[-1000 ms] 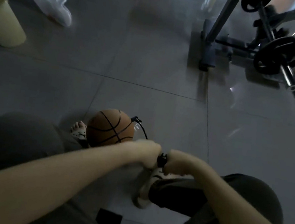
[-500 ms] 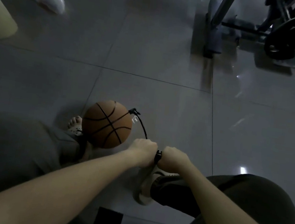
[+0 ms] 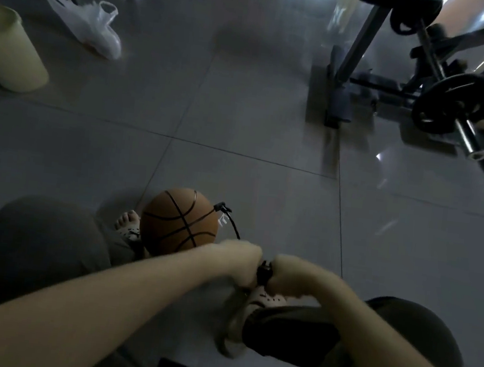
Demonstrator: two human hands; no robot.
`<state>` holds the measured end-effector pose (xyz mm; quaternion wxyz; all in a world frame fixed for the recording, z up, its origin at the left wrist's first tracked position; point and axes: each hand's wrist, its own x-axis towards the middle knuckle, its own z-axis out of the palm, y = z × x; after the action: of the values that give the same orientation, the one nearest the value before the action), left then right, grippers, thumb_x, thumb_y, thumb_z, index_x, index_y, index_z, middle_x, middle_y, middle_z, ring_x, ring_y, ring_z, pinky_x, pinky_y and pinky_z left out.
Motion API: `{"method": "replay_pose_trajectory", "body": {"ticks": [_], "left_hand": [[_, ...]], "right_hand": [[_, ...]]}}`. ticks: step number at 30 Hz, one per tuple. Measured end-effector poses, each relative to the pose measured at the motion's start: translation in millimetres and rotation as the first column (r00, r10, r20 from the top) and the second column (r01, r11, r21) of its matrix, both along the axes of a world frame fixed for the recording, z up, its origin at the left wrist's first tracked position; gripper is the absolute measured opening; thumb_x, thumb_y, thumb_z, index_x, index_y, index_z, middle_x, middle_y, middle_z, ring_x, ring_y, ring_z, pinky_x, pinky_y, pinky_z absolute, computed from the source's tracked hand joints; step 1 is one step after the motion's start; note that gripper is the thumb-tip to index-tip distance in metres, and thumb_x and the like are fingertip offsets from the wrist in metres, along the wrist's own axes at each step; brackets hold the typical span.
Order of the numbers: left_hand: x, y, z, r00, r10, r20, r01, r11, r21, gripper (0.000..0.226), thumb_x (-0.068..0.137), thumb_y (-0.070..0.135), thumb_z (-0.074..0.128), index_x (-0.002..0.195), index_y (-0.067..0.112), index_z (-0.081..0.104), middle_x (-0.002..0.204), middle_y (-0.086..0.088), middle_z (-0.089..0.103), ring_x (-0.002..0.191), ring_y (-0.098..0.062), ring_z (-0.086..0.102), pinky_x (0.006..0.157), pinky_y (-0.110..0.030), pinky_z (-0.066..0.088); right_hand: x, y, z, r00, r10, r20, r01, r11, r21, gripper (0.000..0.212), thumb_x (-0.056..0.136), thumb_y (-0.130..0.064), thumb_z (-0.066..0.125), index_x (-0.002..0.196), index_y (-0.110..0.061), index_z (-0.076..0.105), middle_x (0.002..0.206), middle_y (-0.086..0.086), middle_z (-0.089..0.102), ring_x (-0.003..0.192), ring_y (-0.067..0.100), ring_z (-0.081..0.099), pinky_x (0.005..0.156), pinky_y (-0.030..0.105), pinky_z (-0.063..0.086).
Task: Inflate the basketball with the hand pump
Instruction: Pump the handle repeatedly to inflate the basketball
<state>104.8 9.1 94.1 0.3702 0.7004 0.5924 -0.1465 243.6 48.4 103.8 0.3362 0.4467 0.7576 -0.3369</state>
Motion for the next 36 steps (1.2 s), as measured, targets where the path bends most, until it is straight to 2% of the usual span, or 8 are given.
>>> {"method": "replay_pose_trajectory", "body": {"ticks": [4, 8, 12, 17, 26, 31, 33, 36], "left_hand": [[-9, 37, 73, 0.996, 0.07, 0.063, -0.074, 0.995, 0.068, 0.015, 0.086, 0.02, 0.07, 0.075, 0.014, 0.062, 0.066, -0.002, 0.059, 0.056, -0.019, 0.054, 0.049, -0.03, 0.041], [-6, 40, 56, 0.995, 0.09, 0.032, -0.092, 0.993, 0.072, 0.016, 0.091, 0.021, 0.066, 0.078, 0.013, 0.062, 0.069, -0.001, 0.059, 0.057, -0.018, 0.055, 0.049, -0.029, 0.041], [3, 18, -11, 0.997, 0.075, -0.012, -0.073, 0.99, 0.12, 0.015, 0.089, 0.024, 0.062, 0.086, 0.013, 0.054, 0.082, -0.004, 0.059, 0.071, -0.026, 0.057, 0.059, -0.033, 0.042], [7, 1, -67, 0.995, 0.097, -0.03, -0.094, 0.992, 0.086, 0.015, 0.096, 0.027, 0.058, 0.102, 0.013, 0.06, 0.108, -0.011, 0.067, 0.095, -0.032, 0.065, 0.07, -0.035, 0.044], [17, -43, -76, 0.996, 0.032, -0.086, -0.035, 0.999, -0.033, 0.021, 0.099, 0.019, 0.056, 0.115, 0.009, 0.064, 0.117, -0.013, 0.067, 0.105, -0.032, 0.066, 0.081, -0.04, 0.053], [1, -19, 0, 1.0, -0.005, -0.03, 0.004, 0.999, -0.043, 0.019, 0.091, 0.02, 0.065, 0.076, 0.013, 0.055, 0.074, -0.006, 0.06, 0.068, -0.027, 0.062, 0.057, -0.032, 0.047], [-4, 2, 41, 1.0, 0.015, 0.001, -0.015, 1.0, -0.002, 0.026, 0.088, 0.018, 0.067, 0.067, 0.014, 0.053, 0.063, -0.003, 0.052, 0.055, -0.021, 0.05, 0.049, -0.029, 0.039], [-10, 28, 83, 0.997, 0.063, 0.041, -0.065, 0.997, 0.046, 0.016, 0.087, 0.018, 0.068, 0.074, 0.012, 0.062, 0.064, -0.002, 0.056, 0.056, -0.019, 0.052, 0.049, -0.029, 0.04]], "right_hand": [[-7, 39, 83, 0.999, -0.046, -0.027, 0.047, 0.999, 0.028, 0.018, 0.087, -0.024, 0.066, 0.093, -0.008, 0.07, 0.069, 0.004, 0.057, 0.052, 0.016, 0.046, 0.051, 0.027, 0.041], [-12, 37, 60, 0.999, -0.049, -0.006, 0.049, 0.997, 0.061, 0.011, 0.087, -0.02, 0.065, 0.081, -0.01, 0.065, 0.066, 0.004, 0.055, 0.051, 0.017, 0.047, 0.049, 0.026, 0.041], [-7, 18, -19, 0.999, -0.002, 0.051, -0.004, 0.993, 0.122, 0.021, 0.091, -0.03, 0.058, 0.075, -0.016, 0.055, 0.075, 0.003, 0.057, 0.074, 0.023, 0.059, 0.066, 0.032, 0.048], [-1, -1, -75, 0.999, -0.023, 0.03, 0.016, 0.976, 0.219, 0.023, 0.093, -0.039, 0.051, 0.099, -0.019, 0.06, 0.105, 0.004, 0.065, 0.094, 0.027, 0.064, 0.072, 0.032, 0.046], [-3, -43, -74, 0.989, -0.036, 0.14, 0.029, 0.998, 0.049, 0.06, 0.094, -0.037, 0.058, 0.144, -0.008, 0.043, 0.144, 0.018, 0.047, 0.13, 0.035, 0.048, 0.108, 0.044, 0.043], [-8, -23, 5, 0.999, 0.034, 0.028, -0.035, 0.998, 0.05, 0.023, 0.089, -0.028, 0.062, 0.102, -0.01, 0.068, 0.086, 0.008, 0.064, 0.081, 0.027, 0.066, 0.071, 0.033, 0.052], [-9, -1, 50, 1.0, -0.003, 0.003, 0.003, 1.0, 0.022, 0.012, 0.084, -0.021, 0.066, 0.081, -0.01, 0.067, 0.066, 0.004, 0.057, 0.052, 0.02, 0.053, 0.051, 0.028, 0.044], [-11, 28, 93, 0.999, -0.044, -0.02, 0.045, 0.998, 0.04, 0.011, 0.084, -0.021, 0.067, 0.079, -0.011, 0.065, 0.062, 0.004, 0.052, 0.045, 0.017, 0.042, 0.045, 0.023, 0.035]]}}
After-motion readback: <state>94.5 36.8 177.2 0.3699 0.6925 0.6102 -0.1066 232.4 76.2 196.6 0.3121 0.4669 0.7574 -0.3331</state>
